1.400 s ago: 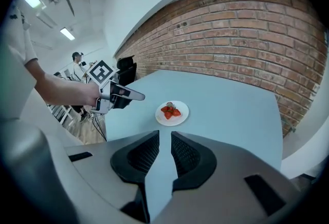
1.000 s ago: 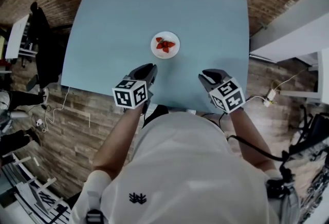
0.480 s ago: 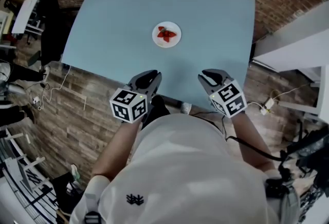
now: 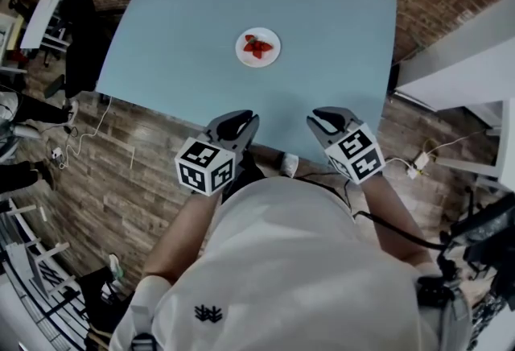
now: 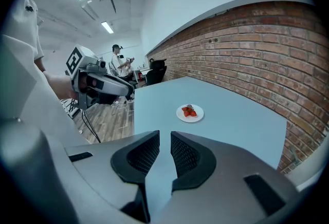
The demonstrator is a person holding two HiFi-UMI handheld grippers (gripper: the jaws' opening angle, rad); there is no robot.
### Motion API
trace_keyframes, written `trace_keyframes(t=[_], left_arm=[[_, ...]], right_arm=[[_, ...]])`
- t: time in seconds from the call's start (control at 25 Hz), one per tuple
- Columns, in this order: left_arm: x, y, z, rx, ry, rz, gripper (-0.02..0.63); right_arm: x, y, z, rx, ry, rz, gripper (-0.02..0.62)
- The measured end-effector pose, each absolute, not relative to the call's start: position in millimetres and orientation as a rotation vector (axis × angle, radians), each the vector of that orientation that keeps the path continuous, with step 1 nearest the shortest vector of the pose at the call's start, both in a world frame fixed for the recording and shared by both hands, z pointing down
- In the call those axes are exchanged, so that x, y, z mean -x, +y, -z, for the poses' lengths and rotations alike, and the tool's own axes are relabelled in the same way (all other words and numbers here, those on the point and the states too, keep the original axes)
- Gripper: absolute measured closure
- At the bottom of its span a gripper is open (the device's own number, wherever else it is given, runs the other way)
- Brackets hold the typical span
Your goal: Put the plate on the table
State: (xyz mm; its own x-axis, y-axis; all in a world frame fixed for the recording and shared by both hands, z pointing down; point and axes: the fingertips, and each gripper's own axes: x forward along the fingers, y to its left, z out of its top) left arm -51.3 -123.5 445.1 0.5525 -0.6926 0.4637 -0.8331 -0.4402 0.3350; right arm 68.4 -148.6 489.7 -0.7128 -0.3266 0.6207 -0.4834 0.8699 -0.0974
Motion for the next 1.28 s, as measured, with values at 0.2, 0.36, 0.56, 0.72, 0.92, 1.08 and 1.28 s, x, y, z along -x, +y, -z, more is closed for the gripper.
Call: trace_keyframes(t=[0.2, 0.36, 0.56, 0.72, 0.92, 1.08, 1.28], left_arm=[[40.2, -119.6, -446.0, -2.279, -1.195, -0.354, 0.545], [43.0, -115.3, -447.8, -2.270, -1.196, -0.363, 0.545], [47.6, -112.3, -451.2, -2.262, -1.206, -0.372, 0.545], [48.6, -109.8, -451.2, -2.259, -1.212, -0.373, 0.545], [45.0, -109.3, -451.1, -2.260, -1.207, -0.375, 0.545], [45.4, -109.9, -451.1, -2.259, -1.214, -0.372, 0.545], [59.6, -109.8, -453.9, -2.241, -1.244, -0.371, 0.545]], right_arm=[[-61.7, -144.5, -490.4, -0.548, -2.426, -0.322, 0.522], [-54.4, -141.1, -490.0, -0.520, -2.413, -0.304, 0.522], [-48.5, -136.7, -491.9, -0.498, -2.401, -0.282, 0.523], [-46.9, -134.7, -491.3, -0.491, -2.403, -0.273, 0.523], [-48.2, -132.5, -492.6, -0.483, -2.401, -0.273, 0.523], [-47.9, -132.6, -493.2, -0.478, -2.400, -0.264, 0.523], [-35.9, -134.3, -494.3, -0.464, -2.406, -0.241, 0.534]])
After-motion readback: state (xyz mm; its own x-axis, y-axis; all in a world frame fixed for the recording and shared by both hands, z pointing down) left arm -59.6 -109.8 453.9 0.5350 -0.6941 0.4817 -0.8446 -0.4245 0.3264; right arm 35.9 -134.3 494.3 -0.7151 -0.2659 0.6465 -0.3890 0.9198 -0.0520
